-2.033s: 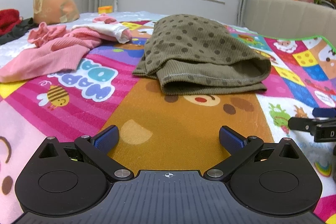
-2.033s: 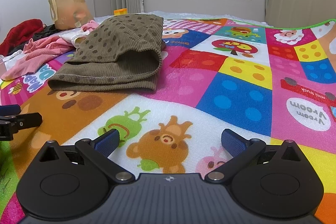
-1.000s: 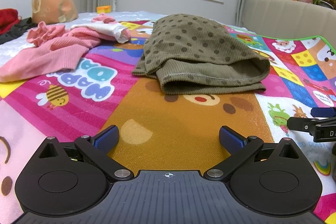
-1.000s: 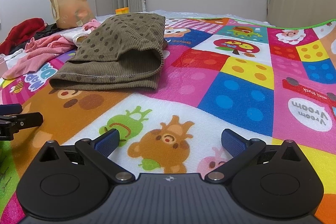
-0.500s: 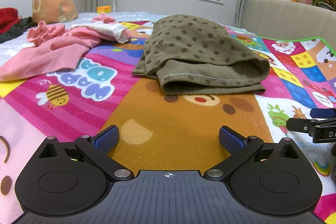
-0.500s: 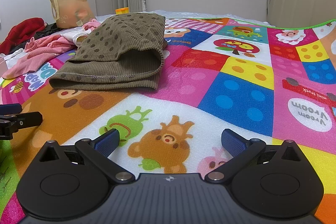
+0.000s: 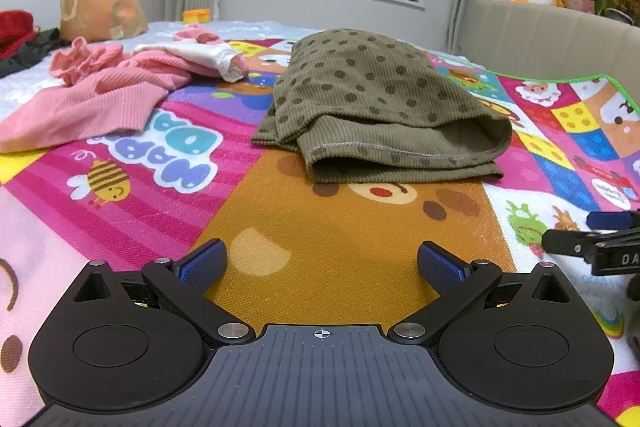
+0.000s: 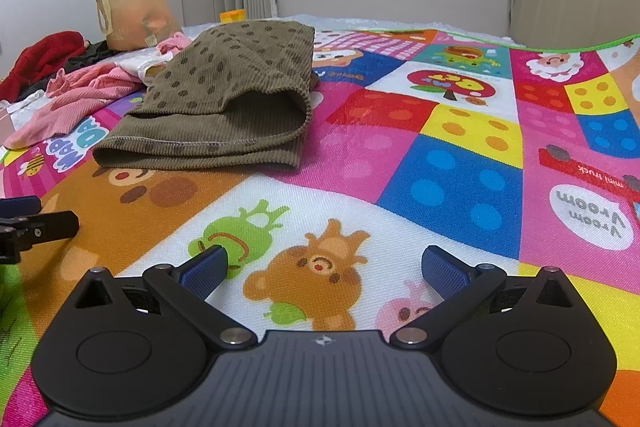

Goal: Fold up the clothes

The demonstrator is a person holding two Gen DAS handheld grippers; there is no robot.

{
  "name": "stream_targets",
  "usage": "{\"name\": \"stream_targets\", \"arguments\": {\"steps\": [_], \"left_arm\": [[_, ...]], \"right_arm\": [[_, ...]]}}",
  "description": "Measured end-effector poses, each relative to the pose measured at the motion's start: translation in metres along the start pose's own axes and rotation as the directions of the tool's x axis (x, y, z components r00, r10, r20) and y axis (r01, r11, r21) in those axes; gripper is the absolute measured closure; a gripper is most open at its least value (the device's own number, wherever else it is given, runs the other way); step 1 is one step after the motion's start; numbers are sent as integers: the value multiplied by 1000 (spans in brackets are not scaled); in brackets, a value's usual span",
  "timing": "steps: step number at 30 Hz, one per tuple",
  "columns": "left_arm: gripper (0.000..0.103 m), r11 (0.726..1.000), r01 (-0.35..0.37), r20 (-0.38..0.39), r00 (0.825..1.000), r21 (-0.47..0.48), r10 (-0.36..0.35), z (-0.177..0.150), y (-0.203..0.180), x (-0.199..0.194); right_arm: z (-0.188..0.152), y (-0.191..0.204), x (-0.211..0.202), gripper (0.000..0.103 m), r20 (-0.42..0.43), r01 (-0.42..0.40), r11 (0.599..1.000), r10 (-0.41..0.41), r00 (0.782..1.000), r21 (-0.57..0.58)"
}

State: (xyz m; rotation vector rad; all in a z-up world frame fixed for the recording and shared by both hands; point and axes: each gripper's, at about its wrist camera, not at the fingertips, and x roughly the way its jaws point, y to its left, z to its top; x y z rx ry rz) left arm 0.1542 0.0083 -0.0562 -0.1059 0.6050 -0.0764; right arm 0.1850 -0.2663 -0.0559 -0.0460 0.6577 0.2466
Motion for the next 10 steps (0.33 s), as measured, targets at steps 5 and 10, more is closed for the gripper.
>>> {"name": "stream_targets", "arguments": {"steps": [5, 10], "left_arm": [[0, 1000, -9, -21, 1000, 13, 10, 5, -2, -1], [0, 999, -47, 21, 999, 26, 46, 7, -4, -7]], "right_arm": [[6, -17, -13, 0, 27, 4, 998, -5, 1000, 62], [19, -71, -36, 0, 100, 133, 991, -131, 986, -16]]}}
